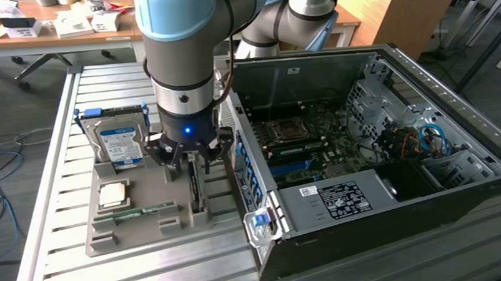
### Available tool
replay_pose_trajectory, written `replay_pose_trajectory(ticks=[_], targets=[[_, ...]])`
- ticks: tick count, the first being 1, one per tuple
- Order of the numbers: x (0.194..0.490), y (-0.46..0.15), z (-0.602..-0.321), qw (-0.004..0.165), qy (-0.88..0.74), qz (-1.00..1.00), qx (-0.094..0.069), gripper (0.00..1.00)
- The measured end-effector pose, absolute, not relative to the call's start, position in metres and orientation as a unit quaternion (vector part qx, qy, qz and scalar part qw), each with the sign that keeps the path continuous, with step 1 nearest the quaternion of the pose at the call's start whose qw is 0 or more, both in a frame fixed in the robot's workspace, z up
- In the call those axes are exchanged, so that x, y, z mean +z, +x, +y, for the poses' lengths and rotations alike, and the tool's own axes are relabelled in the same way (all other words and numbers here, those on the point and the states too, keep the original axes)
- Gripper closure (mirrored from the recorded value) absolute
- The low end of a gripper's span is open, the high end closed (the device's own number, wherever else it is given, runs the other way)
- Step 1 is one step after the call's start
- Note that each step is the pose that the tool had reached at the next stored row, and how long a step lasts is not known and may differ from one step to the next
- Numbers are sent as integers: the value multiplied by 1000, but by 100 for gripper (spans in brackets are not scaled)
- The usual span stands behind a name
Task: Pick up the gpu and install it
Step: 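Pick up the gpu and move the gpu toward the slot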
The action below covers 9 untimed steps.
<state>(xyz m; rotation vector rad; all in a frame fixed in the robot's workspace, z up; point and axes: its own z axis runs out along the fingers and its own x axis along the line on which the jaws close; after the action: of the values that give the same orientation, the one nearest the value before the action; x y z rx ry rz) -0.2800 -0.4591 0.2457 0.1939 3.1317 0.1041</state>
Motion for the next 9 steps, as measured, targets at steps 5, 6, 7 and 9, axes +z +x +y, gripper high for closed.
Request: replay_pose_trajectory(ticks=[5, 6, 7, 9], targets=[[245, -280, -459, 1, 60, 998, 33, 45], [244, -280, -459, 1, 60, 998, 33, 45], [244, -280, -459, 1, 60, 998, 33, 45], [244, -280, -459, 1, 60, 998, 33, 45]])
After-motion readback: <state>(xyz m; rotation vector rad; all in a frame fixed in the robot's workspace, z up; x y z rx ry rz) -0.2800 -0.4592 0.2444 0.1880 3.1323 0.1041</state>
